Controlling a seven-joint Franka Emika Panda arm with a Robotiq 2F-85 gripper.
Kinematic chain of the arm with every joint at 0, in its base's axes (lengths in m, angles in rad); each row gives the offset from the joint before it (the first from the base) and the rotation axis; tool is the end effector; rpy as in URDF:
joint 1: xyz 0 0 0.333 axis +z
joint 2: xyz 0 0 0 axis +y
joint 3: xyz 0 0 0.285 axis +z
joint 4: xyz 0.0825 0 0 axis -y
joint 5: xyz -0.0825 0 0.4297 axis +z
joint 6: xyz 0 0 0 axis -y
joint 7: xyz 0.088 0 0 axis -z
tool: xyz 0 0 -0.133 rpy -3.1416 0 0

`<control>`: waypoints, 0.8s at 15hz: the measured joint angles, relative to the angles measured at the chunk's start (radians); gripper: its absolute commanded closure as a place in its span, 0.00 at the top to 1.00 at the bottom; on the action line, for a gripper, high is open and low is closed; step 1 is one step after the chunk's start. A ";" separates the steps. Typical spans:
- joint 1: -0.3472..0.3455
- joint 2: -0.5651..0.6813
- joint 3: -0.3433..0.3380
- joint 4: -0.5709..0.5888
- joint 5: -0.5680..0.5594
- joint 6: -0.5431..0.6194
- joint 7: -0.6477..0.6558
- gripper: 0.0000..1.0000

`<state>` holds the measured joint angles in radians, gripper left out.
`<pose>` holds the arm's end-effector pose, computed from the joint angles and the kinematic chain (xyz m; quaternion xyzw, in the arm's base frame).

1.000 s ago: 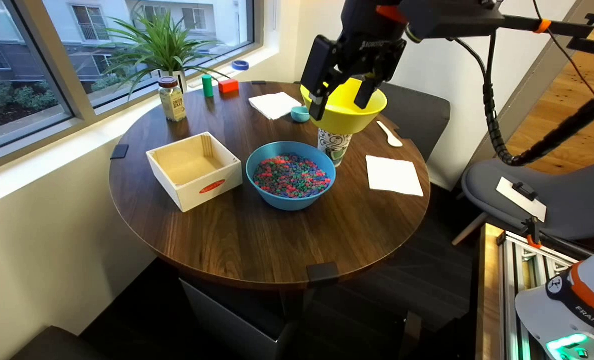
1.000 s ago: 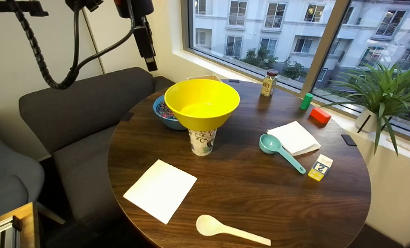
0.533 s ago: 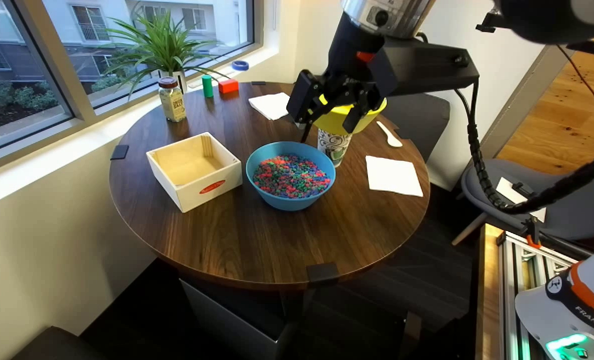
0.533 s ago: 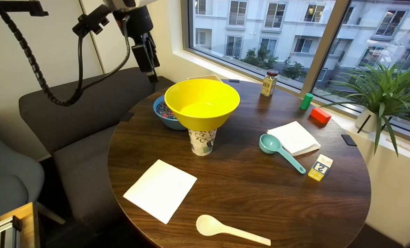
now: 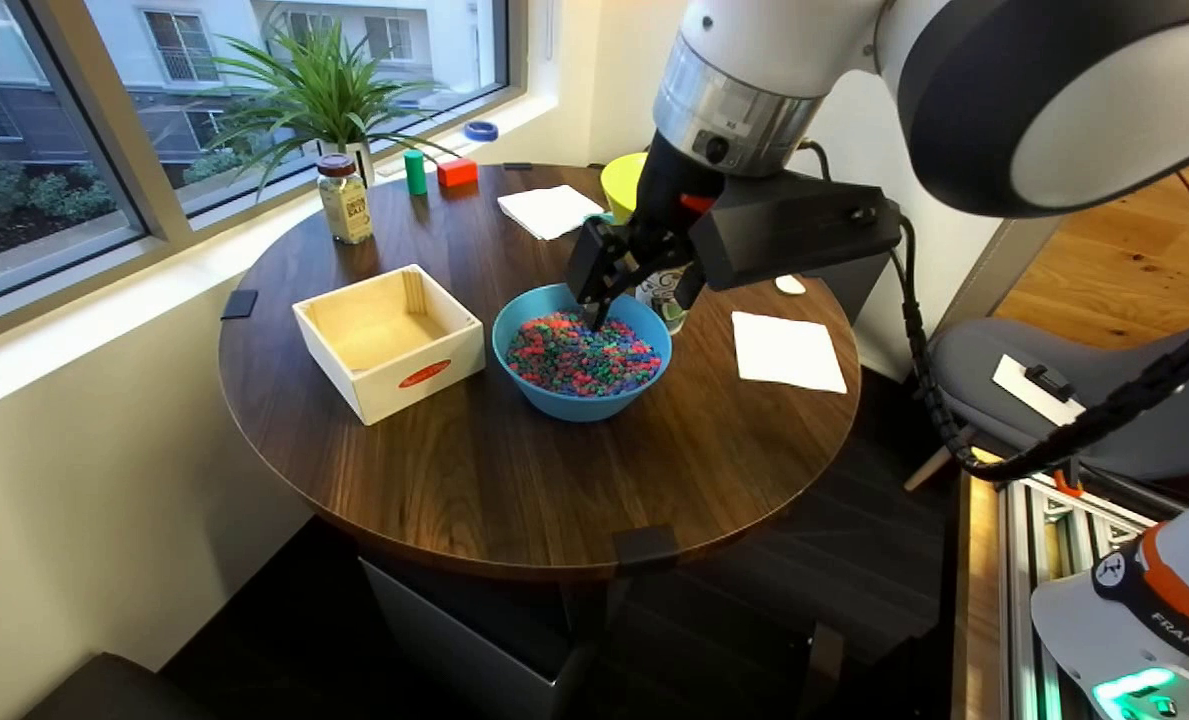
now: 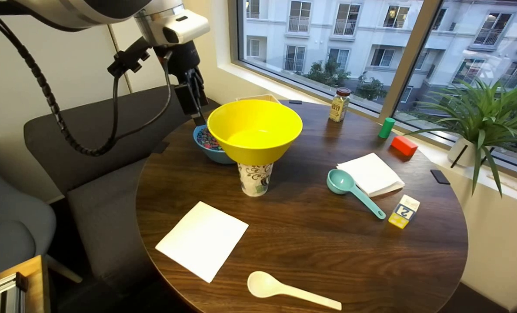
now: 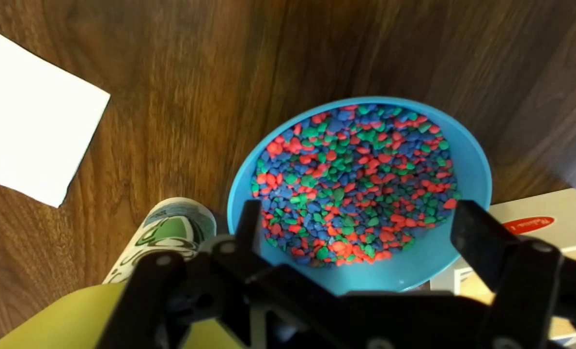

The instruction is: Pick up the yellow bowl and place it on top of the cup, move a pinch of the content in the blue bowl into the yellow bowl

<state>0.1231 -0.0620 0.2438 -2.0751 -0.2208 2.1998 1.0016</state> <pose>0.5644 0.2046 0.3992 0.9573 -0.2547 0.1353 0.0214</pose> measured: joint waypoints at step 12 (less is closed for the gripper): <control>0.021 0.120 -0.025 0.008 -0.063 0.047 0.035 1.00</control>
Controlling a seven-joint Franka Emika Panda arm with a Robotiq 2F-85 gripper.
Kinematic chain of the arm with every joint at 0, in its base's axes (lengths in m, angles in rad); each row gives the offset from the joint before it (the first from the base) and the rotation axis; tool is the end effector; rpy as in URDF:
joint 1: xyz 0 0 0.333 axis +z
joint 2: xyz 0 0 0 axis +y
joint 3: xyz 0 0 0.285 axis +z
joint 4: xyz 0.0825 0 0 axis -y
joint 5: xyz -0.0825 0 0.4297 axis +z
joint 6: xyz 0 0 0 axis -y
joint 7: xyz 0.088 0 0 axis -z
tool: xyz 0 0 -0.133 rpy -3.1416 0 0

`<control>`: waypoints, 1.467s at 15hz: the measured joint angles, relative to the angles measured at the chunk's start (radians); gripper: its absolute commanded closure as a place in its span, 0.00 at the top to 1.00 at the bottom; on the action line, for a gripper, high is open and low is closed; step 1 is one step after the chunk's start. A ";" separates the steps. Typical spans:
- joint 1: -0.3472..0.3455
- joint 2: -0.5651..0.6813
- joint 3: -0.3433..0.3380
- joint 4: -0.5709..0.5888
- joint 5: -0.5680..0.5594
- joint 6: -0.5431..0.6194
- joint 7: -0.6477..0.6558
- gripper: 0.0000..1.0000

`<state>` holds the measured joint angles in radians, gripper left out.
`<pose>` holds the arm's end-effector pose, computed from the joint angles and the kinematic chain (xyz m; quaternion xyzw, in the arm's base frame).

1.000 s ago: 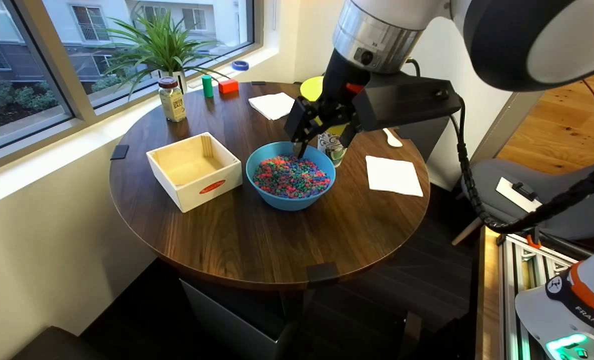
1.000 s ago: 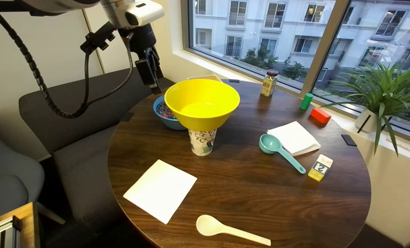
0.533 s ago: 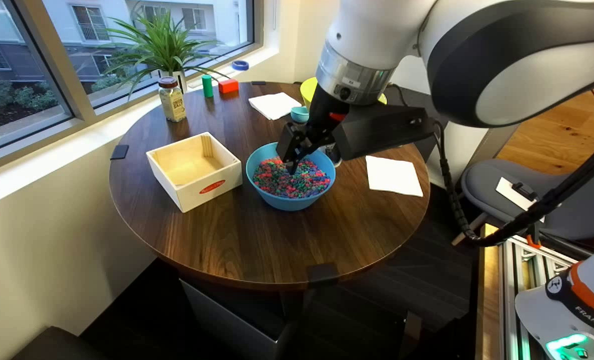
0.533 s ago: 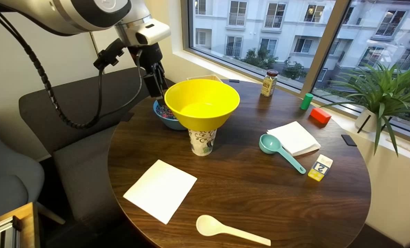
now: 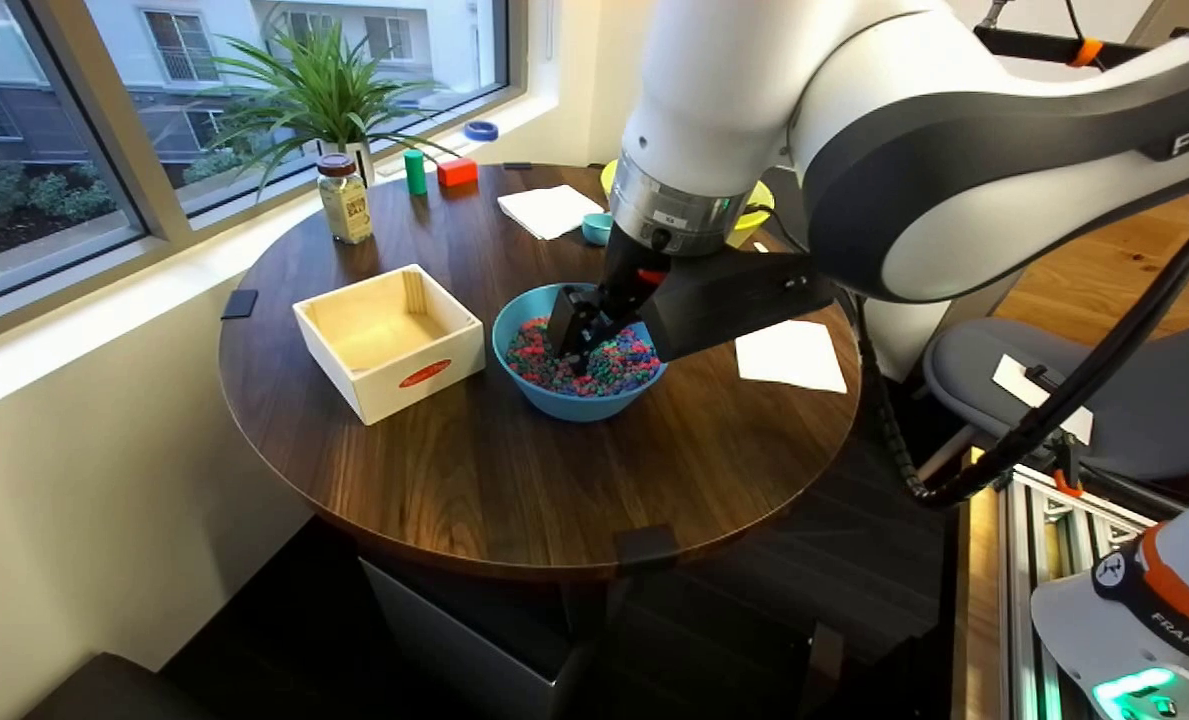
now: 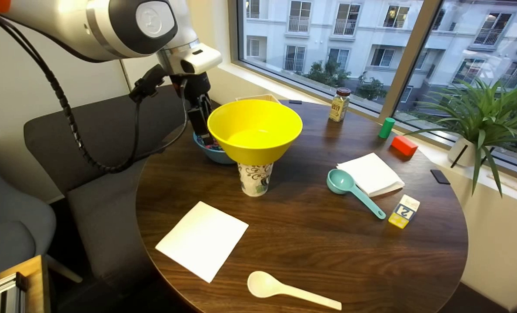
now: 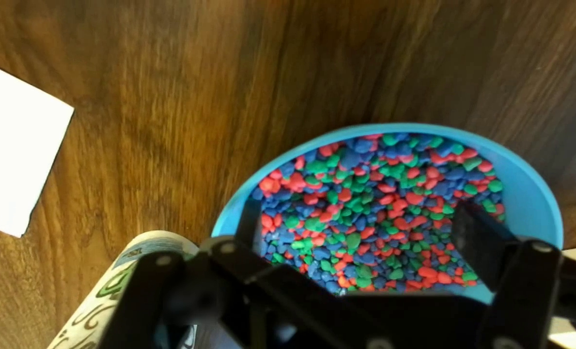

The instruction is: Pick up the yellow bowl and place it on top of the cup, move a pinch of the content in the blue bowl into the yellow bowl

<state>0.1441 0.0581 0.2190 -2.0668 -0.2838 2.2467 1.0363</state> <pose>0.5773 0.2044 0.3378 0.9600 -0.2502 0.1174 0.0441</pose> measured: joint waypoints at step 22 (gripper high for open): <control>0.027 0.067 -0.046 0.021 -0.008 0.048 -0.002 0.31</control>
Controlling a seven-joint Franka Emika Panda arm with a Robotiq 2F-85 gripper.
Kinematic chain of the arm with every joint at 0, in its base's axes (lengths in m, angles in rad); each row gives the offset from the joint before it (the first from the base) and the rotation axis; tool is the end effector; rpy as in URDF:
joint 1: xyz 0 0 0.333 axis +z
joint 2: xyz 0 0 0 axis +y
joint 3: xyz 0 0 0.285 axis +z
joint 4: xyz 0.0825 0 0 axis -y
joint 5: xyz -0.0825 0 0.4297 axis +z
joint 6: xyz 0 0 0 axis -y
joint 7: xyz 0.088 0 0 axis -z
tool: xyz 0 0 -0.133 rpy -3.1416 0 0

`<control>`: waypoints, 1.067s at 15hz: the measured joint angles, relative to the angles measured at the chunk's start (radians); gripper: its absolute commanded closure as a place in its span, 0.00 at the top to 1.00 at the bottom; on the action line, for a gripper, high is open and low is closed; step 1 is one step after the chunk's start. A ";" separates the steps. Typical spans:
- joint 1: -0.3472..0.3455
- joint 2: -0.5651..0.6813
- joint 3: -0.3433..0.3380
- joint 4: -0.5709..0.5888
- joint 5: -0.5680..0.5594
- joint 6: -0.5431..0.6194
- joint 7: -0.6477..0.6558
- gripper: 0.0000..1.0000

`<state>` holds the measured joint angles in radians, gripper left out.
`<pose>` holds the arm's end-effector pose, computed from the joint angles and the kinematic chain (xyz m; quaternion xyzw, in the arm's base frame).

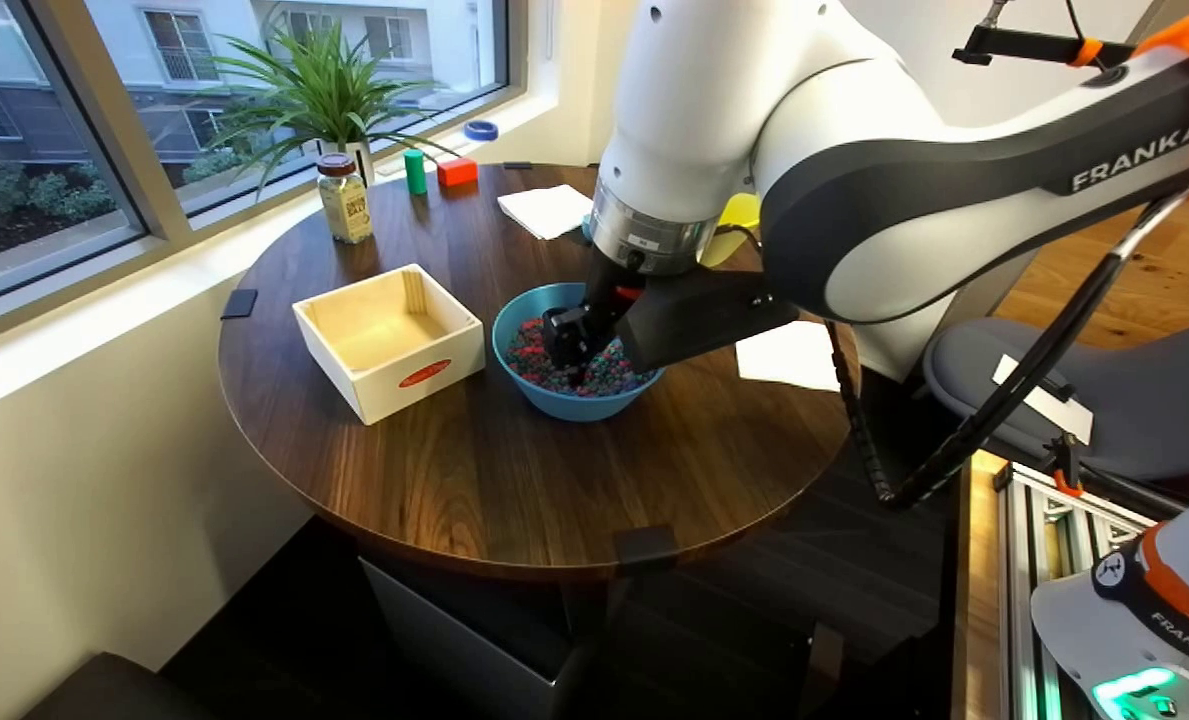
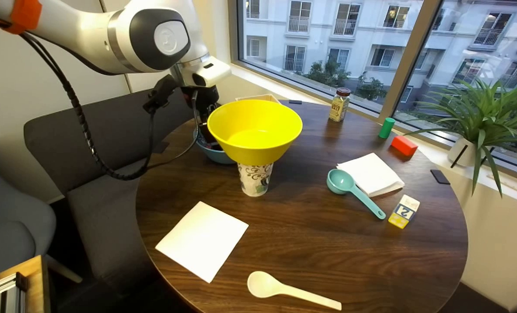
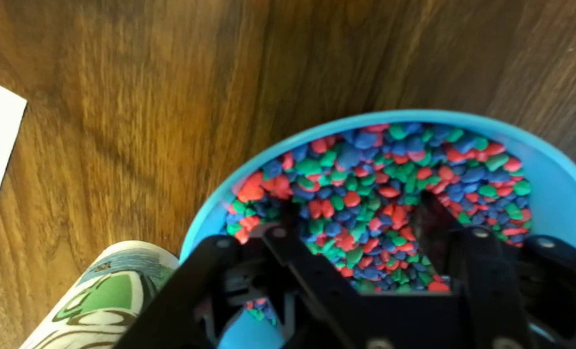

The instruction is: Pick up the yellow bowl and place it on top of the cup, move a pinch of the content in the blue bowl into the yellow bowl

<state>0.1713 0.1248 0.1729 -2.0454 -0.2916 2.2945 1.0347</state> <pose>0.5911 0.1988 0.3125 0.9600 -0.2520 0.1151 0.0402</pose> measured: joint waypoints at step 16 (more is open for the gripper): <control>0.023 -0.005 0.000 0.072 0.001 0.017 0.000 0.03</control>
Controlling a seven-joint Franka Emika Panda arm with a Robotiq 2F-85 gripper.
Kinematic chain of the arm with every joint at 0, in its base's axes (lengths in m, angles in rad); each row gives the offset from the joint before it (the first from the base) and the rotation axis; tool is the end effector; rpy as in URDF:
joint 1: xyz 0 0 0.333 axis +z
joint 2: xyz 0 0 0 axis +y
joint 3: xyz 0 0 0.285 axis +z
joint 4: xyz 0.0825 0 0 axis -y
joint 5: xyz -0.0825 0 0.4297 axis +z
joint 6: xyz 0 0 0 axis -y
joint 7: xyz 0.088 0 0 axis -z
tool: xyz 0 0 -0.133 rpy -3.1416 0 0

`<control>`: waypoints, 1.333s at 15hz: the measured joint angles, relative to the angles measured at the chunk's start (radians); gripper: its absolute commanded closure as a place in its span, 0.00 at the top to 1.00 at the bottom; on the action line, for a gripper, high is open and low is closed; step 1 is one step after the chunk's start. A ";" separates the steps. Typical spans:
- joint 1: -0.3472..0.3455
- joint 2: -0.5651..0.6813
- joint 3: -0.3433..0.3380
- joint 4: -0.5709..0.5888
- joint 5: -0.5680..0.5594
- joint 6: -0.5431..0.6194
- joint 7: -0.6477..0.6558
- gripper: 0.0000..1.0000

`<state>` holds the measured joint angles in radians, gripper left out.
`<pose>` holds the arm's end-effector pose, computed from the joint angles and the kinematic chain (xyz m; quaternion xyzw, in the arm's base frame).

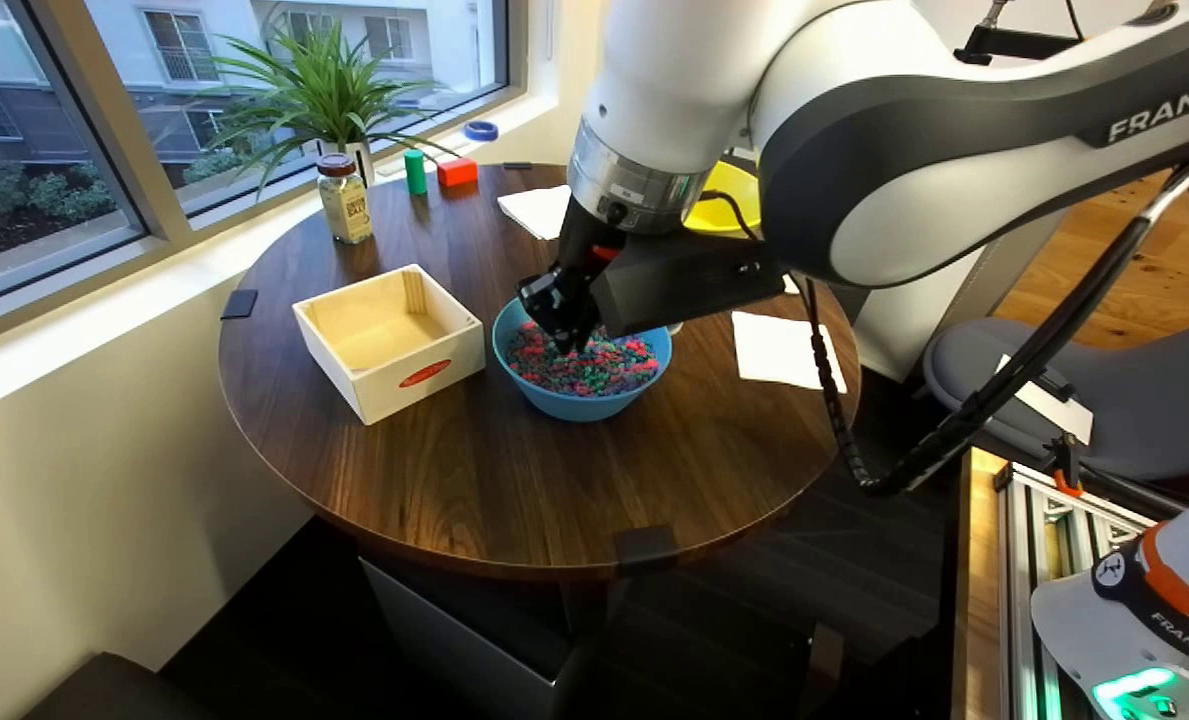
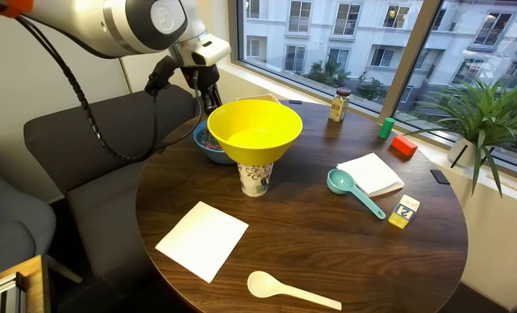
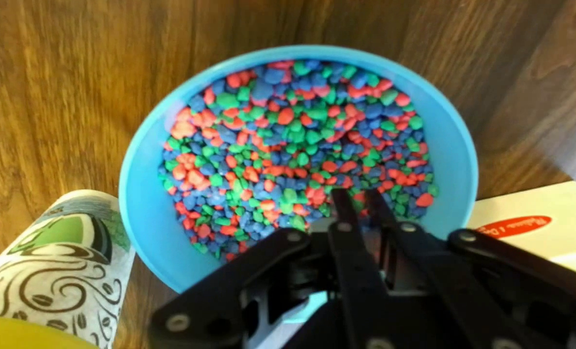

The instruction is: Pick up the yellow bowl and place it on top of the cup, move a pinch of the content in the blue bowl into the yellow bowl

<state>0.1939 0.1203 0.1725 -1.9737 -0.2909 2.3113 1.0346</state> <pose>0.6065 0.2195 0.3542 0.9577 -0.2438 0.1523 0.0115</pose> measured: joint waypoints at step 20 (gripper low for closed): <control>-0.048 -0.204 -0.013 0.123 -0.114 -0.284 0.032 0.03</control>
<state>0.1464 -0.0842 0.1592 -1.8510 -0.4051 2.0270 1.0664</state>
